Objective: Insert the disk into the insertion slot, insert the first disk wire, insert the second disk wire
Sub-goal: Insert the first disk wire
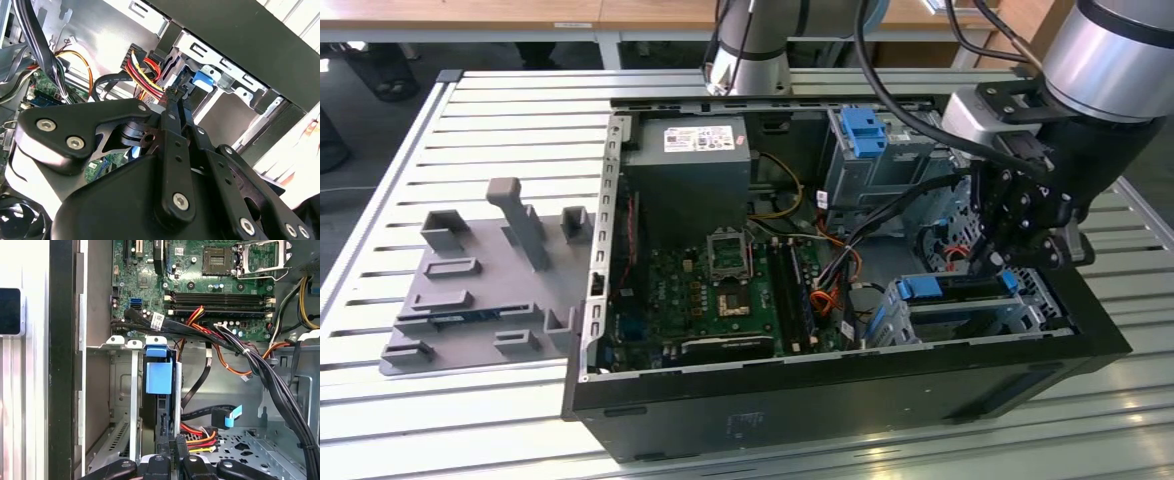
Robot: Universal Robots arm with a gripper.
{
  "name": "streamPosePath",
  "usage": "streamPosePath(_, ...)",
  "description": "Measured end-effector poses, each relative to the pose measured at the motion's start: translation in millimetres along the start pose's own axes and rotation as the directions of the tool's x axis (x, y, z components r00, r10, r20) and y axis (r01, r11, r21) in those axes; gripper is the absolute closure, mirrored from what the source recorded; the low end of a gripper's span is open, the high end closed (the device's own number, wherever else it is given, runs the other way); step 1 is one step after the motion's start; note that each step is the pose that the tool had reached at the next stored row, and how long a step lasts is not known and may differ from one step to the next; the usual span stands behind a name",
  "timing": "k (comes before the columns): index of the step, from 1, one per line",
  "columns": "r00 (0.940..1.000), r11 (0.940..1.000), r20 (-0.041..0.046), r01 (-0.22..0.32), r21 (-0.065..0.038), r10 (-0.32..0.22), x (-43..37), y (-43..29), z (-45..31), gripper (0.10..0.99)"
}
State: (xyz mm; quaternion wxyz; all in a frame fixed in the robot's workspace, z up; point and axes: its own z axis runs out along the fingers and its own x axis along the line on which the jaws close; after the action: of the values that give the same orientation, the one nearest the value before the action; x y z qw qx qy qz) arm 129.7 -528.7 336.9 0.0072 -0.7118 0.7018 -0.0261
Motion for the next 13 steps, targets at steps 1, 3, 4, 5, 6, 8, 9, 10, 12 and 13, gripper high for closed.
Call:
streamPosePath(1, 1.0, 1.0, 0.0, 0.0, 0.0, 0.0, 0.4, 0.1, 0.2, 0.922)
streamPosePath(3, 1.0, 1.0, 0.0, 0.0, 0.0, 0.0, 1.4, 0.2, 0.6, 0.922)
streamPosePath(4, 1.0, 1.0, 0.0, 0.0, 0.0, 0.0, 2.0, 0.2, 0.9, 0.922)
streamPosePath(5, 1.0, 1.0, 0.0001, 0.0, 0.0, 0.0, 2.4, 0.4, 1.2, 0.922)
streamPosePath(6, 1.0, 1.0, 0.0002, 0.0, 0.0, 0.0, 2.7, 0.5, 1.5, 0.922)
streamPosePath(8, 1.0, 1.0, 0.0, 0.0, 0.0, 0.0, 3.1, 0.6, 1.8, 0.922)
streamPosePath(9, 1.0, 1.0, -0.0001, -0.001, 0.0, 0.001, 3.4, 0.6, 1.9, 0.922)
streamPosePath(10, 1.0, 1.0, -0.0002, -0.001, 0.0, 0.001, 3.8, 0.6, 2.0, 0.922)
streamPosePath(12, 1.0, 1.0, 0.0, -0.002, 0.0, 0.002, 4.2, 0.7, 2.2, 0.922)
streamPosePath(13, 1.0, 1.0, -0.0001, -0.002, 0.0, 0.002, 4.2, 0.7, 2.3, 0.922)
